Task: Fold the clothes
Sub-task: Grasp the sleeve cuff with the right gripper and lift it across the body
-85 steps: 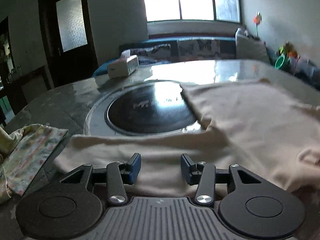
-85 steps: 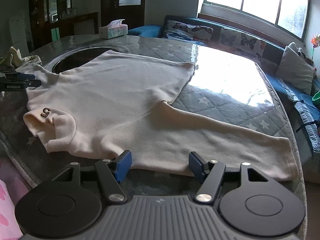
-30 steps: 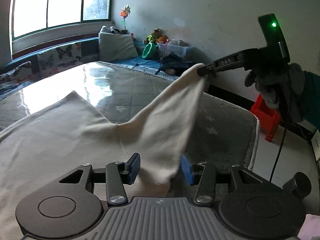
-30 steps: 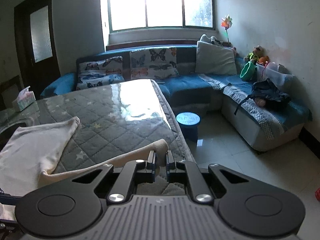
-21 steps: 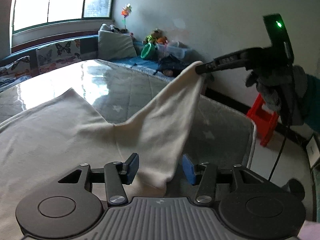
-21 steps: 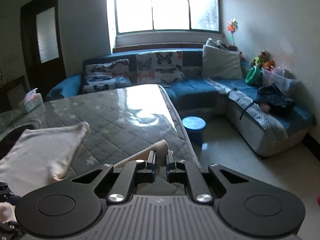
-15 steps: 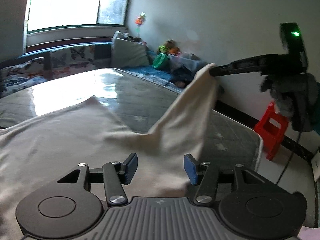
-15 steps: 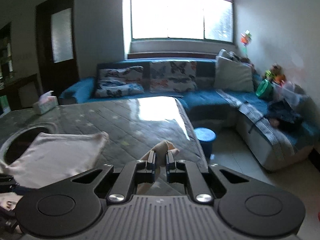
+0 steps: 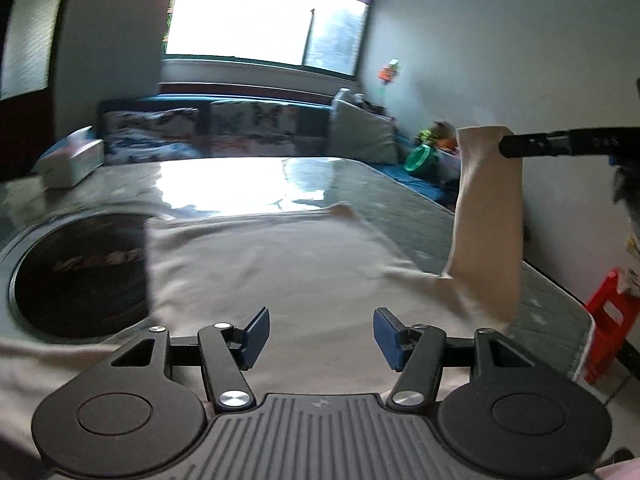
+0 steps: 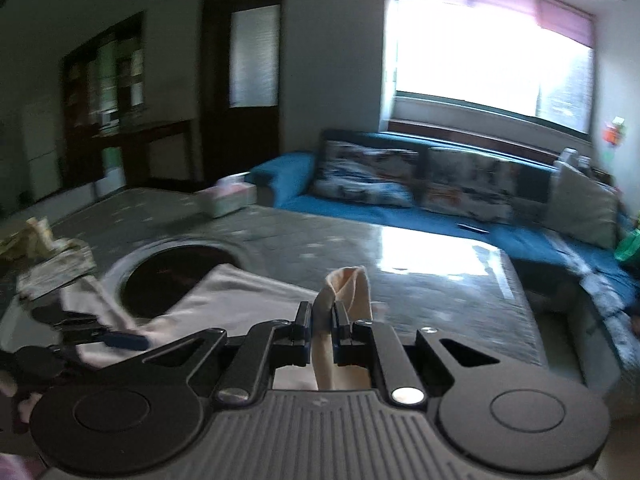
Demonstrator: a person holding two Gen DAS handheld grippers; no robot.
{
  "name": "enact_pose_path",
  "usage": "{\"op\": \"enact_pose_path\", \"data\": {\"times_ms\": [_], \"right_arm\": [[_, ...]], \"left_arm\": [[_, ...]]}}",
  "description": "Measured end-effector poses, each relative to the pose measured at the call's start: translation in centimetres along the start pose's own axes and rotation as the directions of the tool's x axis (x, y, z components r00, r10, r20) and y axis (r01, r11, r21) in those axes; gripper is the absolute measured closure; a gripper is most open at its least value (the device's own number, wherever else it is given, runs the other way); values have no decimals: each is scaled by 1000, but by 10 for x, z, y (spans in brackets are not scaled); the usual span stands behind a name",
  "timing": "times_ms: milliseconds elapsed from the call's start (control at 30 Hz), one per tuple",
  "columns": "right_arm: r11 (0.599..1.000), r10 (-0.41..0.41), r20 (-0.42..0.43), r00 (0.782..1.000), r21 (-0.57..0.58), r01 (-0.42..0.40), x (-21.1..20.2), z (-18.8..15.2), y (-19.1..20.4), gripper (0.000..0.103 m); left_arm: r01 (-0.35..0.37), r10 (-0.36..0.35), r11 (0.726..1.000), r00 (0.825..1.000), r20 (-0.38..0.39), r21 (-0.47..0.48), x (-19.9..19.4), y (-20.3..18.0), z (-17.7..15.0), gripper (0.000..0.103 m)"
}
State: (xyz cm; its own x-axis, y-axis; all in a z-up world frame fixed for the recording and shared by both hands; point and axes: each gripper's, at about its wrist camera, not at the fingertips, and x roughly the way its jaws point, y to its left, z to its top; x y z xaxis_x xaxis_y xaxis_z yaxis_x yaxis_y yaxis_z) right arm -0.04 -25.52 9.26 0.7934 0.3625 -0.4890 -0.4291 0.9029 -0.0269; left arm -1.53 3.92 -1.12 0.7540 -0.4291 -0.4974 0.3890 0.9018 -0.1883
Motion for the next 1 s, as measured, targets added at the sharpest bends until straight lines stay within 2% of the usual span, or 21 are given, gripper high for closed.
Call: {"op": "enact_pose_path", "data": {"times_ms": [233,500,600,767,833,1000], "right_arm": [[984,158,-90,983,-66,-164,39,-8,67,95],[957,240,-223,945,-107,-269,90,-34,116,94],[946,269,-254,929,-111,-304,99,-40,128,88],[941,272,-247,930,-136,-311,89,-39,127,80],[945,260,-237,936,-136,-296,80,-38,118,73],[977,140,-236,962,-123,-172,52,-49,74,61]], "left_arm": [[-32,32,998,999,4,-55,-17,21,-16,42],[-37,38,996,999,10,-87,-27,28,-23,42],[-41,42,995,999,11,-95,-27,28,-22,42],[-35,37,995,999,11,-91,-25,24,-18,42],[-23,24,997,1000,12,-78,-21,20,-16,42],[-16,15,998,1000,-18,-64,-2,11,-13,45]]}}
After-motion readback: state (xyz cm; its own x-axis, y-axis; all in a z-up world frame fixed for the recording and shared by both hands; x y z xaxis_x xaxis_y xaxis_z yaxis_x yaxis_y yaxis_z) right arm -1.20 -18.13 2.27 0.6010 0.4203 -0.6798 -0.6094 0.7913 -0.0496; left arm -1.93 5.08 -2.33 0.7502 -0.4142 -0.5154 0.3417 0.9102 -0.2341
